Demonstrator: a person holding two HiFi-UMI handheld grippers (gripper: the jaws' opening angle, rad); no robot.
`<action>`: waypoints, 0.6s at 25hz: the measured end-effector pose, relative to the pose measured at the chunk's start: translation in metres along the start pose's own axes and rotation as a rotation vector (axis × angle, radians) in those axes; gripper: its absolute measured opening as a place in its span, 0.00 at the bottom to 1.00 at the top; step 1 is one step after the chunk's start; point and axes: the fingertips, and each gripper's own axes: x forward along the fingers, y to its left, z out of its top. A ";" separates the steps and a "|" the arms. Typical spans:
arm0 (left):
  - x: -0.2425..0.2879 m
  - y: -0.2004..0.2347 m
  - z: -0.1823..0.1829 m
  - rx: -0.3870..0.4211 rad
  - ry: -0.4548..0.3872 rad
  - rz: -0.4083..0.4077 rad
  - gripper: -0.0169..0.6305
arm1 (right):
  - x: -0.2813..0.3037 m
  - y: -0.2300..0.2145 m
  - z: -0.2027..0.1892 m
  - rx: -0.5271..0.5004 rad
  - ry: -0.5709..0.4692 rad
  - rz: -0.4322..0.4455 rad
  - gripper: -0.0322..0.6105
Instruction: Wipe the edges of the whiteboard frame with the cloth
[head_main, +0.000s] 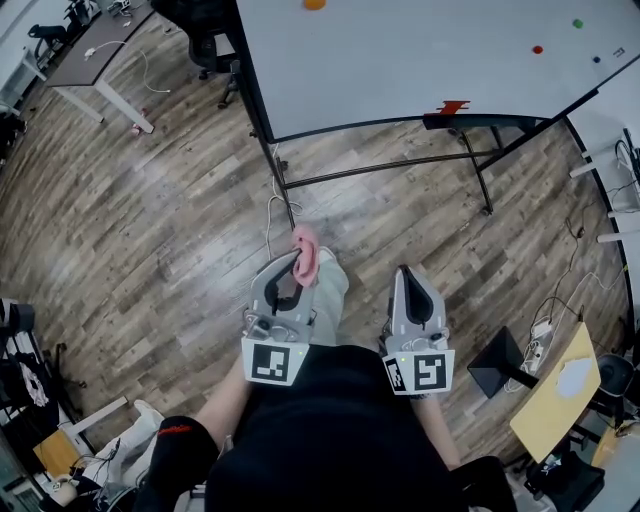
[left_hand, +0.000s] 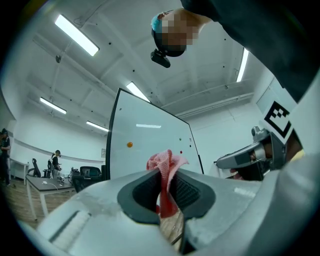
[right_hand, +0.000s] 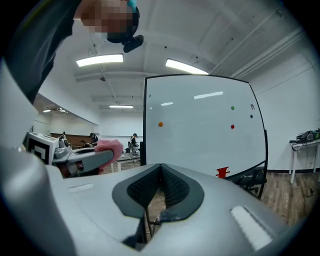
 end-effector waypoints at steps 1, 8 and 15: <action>0.007 0.000 -0.004 0.000 0.003 0.000 0.10 | 0.006 -0.005 -0.002 -0.006 0.003 0.005 0.05; 0.079 0.013 -0.017 -0.002 -0.007 0.041 0.10 | 0.070 -0.045 0.002 -0.021 0.027 0.060 0.05; 0.136 0.048 -0.058 0.037 0.052 0.126 0.10 | 0.137 -0.076 0.011 -0.042 0.049 0.124 0.05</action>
